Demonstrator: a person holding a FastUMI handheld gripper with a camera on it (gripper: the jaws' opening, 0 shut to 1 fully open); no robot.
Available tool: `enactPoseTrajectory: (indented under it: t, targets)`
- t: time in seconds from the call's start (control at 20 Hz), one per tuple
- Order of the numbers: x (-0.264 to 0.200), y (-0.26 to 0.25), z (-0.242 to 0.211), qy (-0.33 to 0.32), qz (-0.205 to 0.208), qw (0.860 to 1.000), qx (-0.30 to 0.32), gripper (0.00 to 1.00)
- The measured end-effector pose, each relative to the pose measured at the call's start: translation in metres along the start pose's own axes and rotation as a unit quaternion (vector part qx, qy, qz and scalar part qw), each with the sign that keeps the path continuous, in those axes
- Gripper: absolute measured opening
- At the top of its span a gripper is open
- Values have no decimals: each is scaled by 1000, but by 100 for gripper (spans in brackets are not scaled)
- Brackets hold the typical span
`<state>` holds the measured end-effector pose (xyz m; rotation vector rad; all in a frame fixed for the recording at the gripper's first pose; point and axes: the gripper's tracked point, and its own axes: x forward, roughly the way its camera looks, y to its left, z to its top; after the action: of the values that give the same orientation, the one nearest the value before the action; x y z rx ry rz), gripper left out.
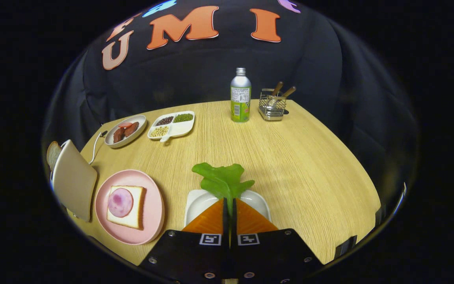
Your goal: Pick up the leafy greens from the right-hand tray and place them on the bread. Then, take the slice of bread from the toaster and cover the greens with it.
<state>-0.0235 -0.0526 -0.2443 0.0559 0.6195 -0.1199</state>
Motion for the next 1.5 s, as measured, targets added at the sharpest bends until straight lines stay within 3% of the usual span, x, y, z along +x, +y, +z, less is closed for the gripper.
enactPoseTrajectory:
  t: [0.55,1.1,1.5]
  targets:
    - [-37,87,41,-33,55,997,-39,1]
    - [-42,182,8,-5,108,991,-81,1]
    - [-44,211,-21,15,109,990,-86,2]
